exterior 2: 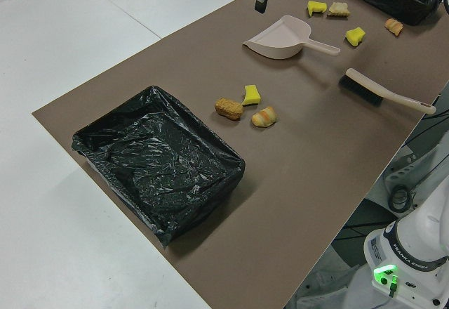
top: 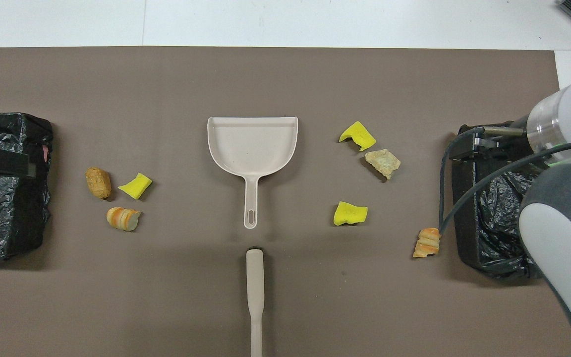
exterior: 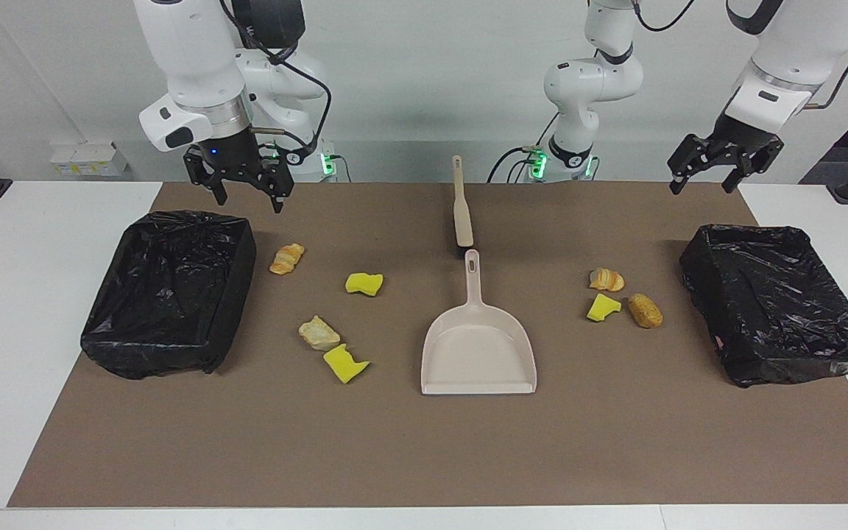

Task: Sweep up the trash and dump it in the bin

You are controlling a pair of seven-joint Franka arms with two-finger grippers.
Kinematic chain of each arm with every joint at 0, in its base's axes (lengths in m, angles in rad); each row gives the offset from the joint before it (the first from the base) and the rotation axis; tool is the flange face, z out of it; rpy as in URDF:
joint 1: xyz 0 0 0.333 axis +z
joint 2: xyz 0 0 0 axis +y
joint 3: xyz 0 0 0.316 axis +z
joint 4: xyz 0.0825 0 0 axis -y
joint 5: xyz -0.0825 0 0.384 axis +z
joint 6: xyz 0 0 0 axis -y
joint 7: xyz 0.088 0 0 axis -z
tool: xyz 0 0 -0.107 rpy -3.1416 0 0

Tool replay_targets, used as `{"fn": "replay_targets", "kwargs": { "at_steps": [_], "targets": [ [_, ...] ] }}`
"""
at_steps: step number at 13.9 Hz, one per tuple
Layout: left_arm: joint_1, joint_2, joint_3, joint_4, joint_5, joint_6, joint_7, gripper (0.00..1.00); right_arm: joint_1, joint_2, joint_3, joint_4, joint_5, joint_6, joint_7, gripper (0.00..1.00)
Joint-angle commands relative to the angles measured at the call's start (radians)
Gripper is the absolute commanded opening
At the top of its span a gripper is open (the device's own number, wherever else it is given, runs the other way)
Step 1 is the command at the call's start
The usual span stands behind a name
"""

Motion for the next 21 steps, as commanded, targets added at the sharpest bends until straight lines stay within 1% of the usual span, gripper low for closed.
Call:
{"fn": "replay_targets", "kwargs": {
  "at_steps": [1, 10, 21],
  "targets": [
    [-0.012, -0.015, 0.007, -0.017, -0.004, 0.001, -0.012, 1.0, -0.002, -0.011, -0.008, -0.009, 0.019, 0.022, -0.001, 1.0],
    [-0.012, -0.015, 0.007, -0.017, -0.004, -0.004, -0.012, 1.0, -0.016, -0.012, -0.009, -0.012, 0.017, 0.031, -0.001, 1.0],
    [-0.012, -0.014, -0.024, -0.011, -0.002, -0.01, -0.009, 1.0, -0.015, -0.018, -0.009, -0.021, 0.017, 0.036, 0.005, 1.0]
  ]
}}
